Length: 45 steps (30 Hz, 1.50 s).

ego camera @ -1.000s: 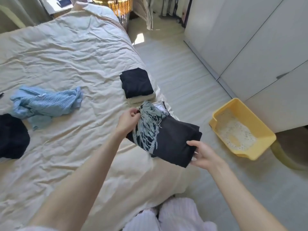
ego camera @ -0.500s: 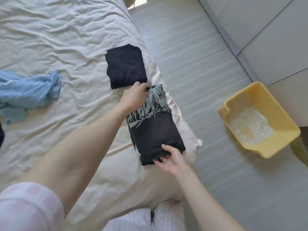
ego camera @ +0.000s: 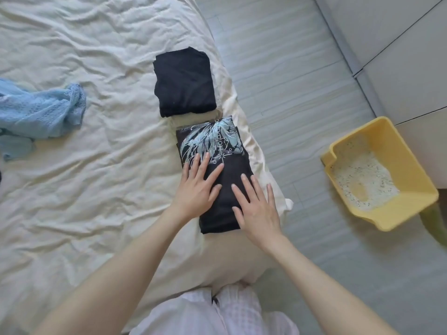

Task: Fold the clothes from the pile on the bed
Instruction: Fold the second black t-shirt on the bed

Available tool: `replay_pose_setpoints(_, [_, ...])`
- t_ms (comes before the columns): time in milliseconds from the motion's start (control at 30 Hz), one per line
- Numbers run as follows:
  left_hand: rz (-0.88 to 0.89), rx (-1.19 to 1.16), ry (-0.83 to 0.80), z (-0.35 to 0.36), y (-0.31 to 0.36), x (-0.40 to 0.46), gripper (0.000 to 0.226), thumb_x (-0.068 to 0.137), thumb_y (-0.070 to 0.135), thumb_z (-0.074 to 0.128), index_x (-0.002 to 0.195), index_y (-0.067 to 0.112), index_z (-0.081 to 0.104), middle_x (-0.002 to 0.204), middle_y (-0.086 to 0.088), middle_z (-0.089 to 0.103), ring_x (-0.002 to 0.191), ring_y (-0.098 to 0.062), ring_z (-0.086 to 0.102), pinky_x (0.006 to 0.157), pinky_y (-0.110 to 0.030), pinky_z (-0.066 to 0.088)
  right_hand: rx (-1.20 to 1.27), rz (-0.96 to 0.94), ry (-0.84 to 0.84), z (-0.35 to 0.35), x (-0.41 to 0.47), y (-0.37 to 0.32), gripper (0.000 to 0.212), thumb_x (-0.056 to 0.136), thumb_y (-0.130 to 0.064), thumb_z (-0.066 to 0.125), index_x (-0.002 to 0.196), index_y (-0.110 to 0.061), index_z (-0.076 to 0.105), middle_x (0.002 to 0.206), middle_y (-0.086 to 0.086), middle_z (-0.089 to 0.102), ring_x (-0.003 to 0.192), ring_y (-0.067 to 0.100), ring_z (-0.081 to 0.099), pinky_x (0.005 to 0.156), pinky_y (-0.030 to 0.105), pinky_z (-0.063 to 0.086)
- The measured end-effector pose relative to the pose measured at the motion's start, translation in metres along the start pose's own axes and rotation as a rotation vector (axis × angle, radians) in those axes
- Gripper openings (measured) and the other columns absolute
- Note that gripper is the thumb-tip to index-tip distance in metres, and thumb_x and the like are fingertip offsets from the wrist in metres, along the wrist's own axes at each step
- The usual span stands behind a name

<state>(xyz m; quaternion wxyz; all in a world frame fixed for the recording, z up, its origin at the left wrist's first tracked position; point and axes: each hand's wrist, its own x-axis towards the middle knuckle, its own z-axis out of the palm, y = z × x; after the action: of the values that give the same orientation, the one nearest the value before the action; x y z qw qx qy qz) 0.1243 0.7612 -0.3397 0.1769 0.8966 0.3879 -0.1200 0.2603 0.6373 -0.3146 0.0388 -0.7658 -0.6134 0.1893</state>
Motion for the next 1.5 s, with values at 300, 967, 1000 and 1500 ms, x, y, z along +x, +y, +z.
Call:
replay_pose_setpoints(300, [-0.115,-0.219,-0.097,-0.039,0.020,-0.025,0.058,0.099,0.036,0.038,0.151,0.025,0.014,0.159,-0.007,-0.002,0.146,-0.027,-0.003,0.118,-0.041,0.006,0.049,0.016,-0.096,-0.026,-0.002,-0.014,0.052,0.099,-0.035,0.038,0.148,-0.021,0.027,0.158,0.003,0.018,0.147,0.018,0.009,0.117,0.042,0.000])
replay_pose_setpoints(967, [-0.773,-0.557,0.482,-0.066,-0.144,-0.456,0.056,0.098,0.038,0.040,0.149,0.032,0.016,0.159,-0.001,-0.003,0.145,-0.019,-0.011,0.116,-0.033,-0.001,-0.056,-0.573,-0.005,-0.055,-0.087,-0.343,0.062,0.096,-0.050,0.039,0.150,-0.024,0.021,0.159,0.001,0.015,0.147,0.020,0.010,0.117,0.041,0.003])
replay_pose_setpoints(1000, [-0.803,-0.548,0.499,-0.065,-0.161,-0.481,0.057,0.098,0.037,0.041,0.149,0.031,0.017,0.159,-0.001,-0.003,0.145,-0.019,-0.010,0.116,-0.034,0.000,-0.039,-0.579,-0.013,-0.048,-0.094,-0.364,0.062,0.096,-0.049,0.040,0.150,-0.024,0.021,0.159,0.001,0.015,0.147,0.020,0.010,0.117,0.041,0.003])
replay_pose_setpoints(1500, [-0.873,-0.503,0.453,-0.059,-0.330,-0.588,0.057,0.099,0.038,0.036,0.150,0.032,0.011,0.159,0.003,-0.005,0.145,-0.014,-0.014,0.118,-0.033,-0.002,-0.058,-0.656,-0.086,0.013,-0.052,-0.551,0.058,0.098,-0.040,0.043,0.149,-0.021,0.023,0.156,0.000,0.023,0.146,0.018,0.012,0.118,0.040,0.009])
